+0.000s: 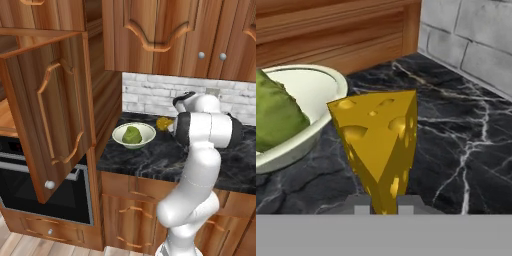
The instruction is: Pick the cheese from the fridge and the cheese grater from the cabinet and place them next to the salad bowl.
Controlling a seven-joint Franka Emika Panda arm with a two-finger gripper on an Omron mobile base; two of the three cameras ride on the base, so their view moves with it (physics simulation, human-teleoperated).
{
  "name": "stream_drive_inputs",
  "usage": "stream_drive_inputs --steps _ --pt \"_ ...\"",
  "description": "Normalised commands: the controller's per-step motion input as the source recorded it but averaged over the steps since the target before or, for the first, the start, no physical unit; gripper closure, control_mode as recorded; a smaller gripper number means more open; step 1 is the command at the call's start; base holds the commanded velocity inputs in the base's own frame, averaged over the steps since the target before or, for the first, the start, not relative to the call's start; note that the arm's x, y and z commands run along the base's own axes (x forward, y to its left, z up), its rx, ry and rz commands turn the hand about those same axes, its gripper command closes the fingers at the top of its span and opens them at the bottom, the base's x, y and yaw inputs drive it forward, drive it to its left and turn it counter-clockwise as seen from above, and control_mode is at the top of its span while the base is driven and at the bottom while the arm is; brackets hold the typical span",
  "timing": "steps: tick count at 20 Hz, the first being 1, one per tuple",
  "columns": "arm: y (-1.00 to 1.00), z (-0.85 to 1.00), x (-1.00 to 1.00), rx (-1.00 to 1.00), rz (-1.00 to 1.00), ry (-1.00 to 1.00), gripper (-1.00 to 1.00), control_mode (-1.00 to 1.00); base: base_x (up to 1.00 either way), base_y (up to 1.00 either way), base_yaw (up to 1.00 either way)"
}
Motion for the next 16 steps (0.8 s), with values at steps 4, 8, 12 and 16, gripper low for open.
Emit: stream_drive_inputs --steps 4,8,12,16 --pt "0.00 -0.60 0.19 0.00 0.00 0.00 1.00 -1.00 0.00 0.00 0.00" --pt "0.00 -0.52 0.26 0.00 0.00 0.00 1.00 -1.00 0.00 0.00 0.00" --pt "0.00 -0.51 0.38 0.00 0.00 0.00 1.00 -1.00 0.00 0.00 0.00" --pt "0.00 -0.35 0.16 0.00 0.01 0.00 1.00 -1.00 0.00 0.00 0.00"
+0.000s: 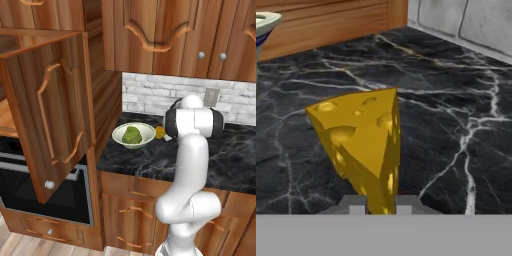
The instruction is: Pick the cheese from the fridge and the cheese grater from the cabinet and place them next to the salad bowl.
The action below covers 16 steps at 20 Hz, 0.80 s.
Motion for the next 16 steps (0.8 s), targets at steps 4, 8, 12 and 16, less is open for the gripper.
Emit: stream_drive_inputs --steps 4,8,12,16 --pt "0.00 -0.36 0.00 0.00 0.03 0.00 1.00 -1.00 0.00 0.00 0.00" --pt "0.00 -0.36 0.00 0.00 0.04 0.00 1.00 -1.00 0.00 0.00 0.00" --pt "0.00 -0.03 0.00 0.00 0.01 0.00 1.00 -1.00 0.00 0.00 0.00" --pt "0.00 0.00 0.00 0.00 0.00 0.00 -1.00 -1.00 0.00 0.00 0.00"
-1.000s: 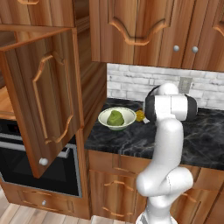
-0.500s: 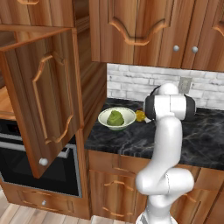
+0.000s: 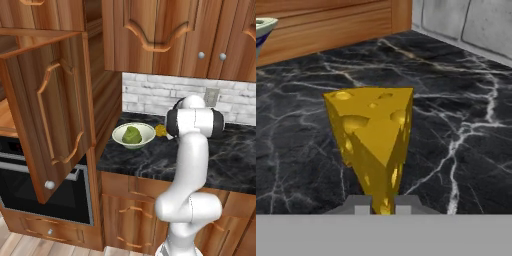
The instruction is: Pick the cheese from the fridge and the cheese grater from the cabinet and place them next to the salad bowl.
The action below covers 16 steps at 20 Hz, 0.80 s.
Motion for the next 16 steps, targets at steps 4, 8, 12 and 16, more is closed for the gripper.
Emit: stream_drive_inputs --steps 4,8,12,16 --pt "0.00 0.00 0.00 0.00 0.00 0.00 -1.00 -1.00 0.00 0.00 0.00" --pt "0.02 0.00 -0.04 0.00 0.00 0.00 -1.00 -1.00 0.00 0.00 0.00" --pt "0.03 0.00 -0.30 0.00 0.01 0.00 -1.00 -1.00 0.00 0.00 0.00" --pt "0.00 0.30 -0.64 0.00 0.00 -0.03 -1.00 -1.00 0.00 0.00 0.00"
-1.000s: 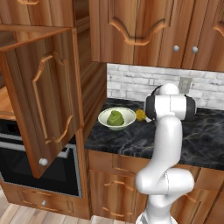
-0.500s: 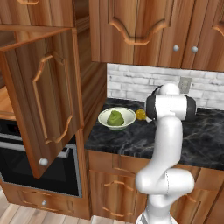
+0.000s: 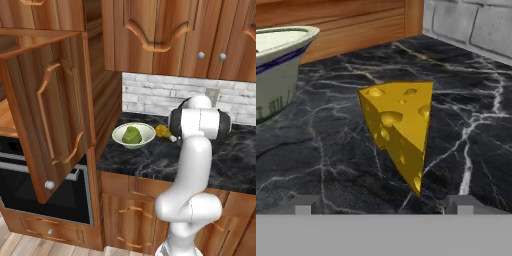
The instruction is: Pick the cheese from the fridge and the cheese grater from the cabinet and place them next to the salad bowl.
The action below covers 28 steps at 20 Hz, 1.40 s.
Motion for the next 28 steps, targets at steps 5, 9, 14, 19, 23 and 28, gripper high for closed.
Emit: stream_drive_inputs --steps 5,9,14,19,23,28 --pt "0.00 0.74 -0.50 0.00 -0.04 -0.02 -1.00 -1.00 0.00 0.00 0.00" --pt "0.02 0.99 -0.16 0.00 -0.10 0.00 -1.00 -1.00 0.00 0.00 0.00" --pt "0.00 0.63 -0.38 0.00 -0.15 0.04 -1.00 -1.00 0.00 0.00 0.00" --pt "0.00 0.03 -0.71 0.00 -0.20 -0.01 -1.00 -1.00 0.00 0.00 0.00" --pt "0.01 0.48 -0.72 0.00 -0.22 -0.02 -1.00 -1.00 0.00 0.00 0.00" --pt "0.00 0.79 -0.59 0.00 -0.26 0.01 -1.00 -1.00 0.00 0.00 0.00"
